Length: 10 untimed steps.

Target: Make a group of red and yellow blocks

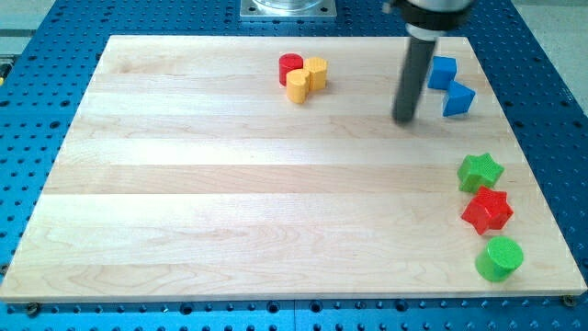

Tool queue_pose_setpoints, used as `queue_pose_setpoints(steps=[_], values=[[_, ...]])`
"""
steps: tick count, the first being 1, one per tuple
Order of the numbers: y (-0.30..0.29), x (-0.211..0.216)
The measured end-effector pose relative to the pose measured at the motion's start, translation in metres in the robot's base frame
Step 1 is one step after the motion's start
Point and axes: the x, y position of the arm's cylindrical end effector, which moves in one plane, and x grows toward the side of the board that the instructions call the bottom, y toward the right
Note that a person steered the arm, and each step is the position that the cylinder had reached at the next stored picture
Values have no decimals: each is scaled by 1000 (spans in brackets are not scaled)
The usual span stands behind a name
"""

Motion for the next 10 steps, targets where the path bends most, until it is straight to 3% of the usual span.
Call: queue_pose_setpoints(steps=[2,3,5,6,7,8,9,10], values=[[160,59],[125,143],[-3,158],[-26,163],[-127,161],[-169,143],[-155,203],[-217,171]])
